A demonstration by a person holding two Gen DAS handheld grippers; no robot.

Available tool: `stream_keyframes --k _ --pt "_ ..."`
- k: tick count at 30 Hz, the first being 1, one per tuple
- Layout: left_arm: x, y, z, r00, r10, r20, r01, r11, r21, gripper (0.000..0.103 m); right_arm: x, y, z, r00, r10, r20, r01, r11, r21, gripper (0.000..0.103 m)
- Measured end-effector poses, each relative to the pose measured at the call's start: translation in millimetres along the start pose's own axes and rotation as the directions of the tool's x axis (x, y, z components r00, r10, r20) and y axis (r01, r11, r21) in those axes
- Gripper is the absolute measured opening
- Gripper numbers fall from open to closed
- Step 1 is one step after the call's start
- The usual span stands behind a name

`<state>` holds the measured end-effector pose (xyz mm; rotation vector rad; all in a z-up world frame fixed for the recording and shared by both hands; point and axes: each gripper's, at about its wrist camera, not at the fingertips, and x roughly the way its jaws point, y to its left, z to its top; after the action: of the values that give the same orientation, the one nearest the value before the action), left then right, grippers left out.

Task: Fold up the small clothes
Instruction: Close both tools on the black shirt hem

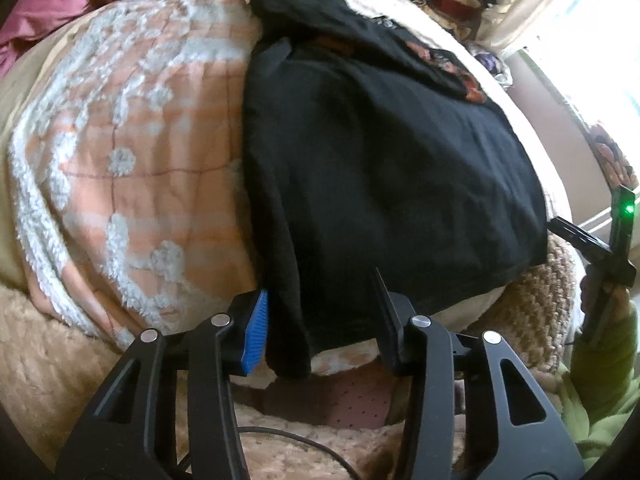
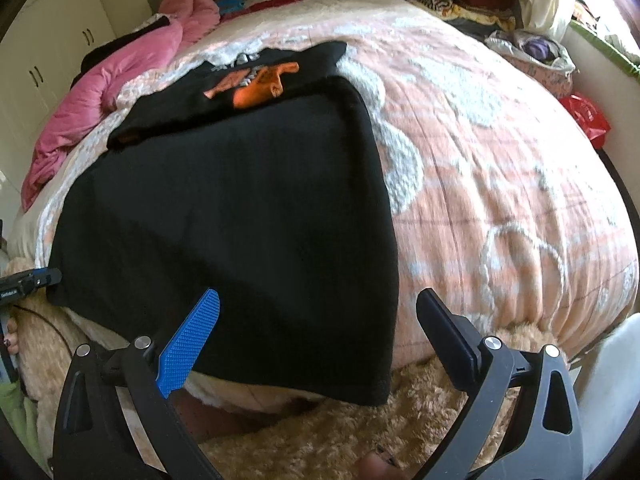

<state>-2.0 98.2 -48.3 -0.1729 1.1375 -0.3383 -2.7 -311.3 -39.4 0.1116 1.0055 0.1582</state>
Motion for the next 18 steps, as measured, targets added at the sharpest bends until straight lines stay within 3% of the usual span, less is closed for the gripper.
stream_keyframes --k 3,5,9,12,16,18 --pt "0 4 -1 1.0 0.001 -0.002 -0.001 1.0 -0.011 0.037 6 -4 -6 0.999 0.009 -0.038 -0.009 1.0 -0.001 0.094" --pt "0 4 -1 1.0 0.002 -0.002 -0.002 1.0 -0.01 0.037 12 -8 -10 0.997 0.025 -0.07 -0.025 1.0 0.004 0.075" --pt "1 7 -2 1.0 -0.001 -0.007 0.001 1.0 -0.016 0.04 19 -12 -17 0.995 0.014 -0.097 -0.013 1.0 0.004 0.067" --pt "1 8 -3 1.0 -0.004 -0.008 0.004 1.0 -0.019 0.043 19 -10 -18 0.995 0.005 -0.097 -0.008 1.0 -0.023 0.054" --pt "2 3 -4 1.0 0.0 -0.012 0.0 1.0 0.003 0.048 12 -9 -23 0.997 0.032 -0.068 -0.034 0.999 -0.033 0.017" --pt "4 2 -4 1.0 0.002 -0.017 -0.002 1.0 0.008 0.048 5 -6 -22 0.999 0.031 -0.037 -0.032 0.999 -0.04 0.01"
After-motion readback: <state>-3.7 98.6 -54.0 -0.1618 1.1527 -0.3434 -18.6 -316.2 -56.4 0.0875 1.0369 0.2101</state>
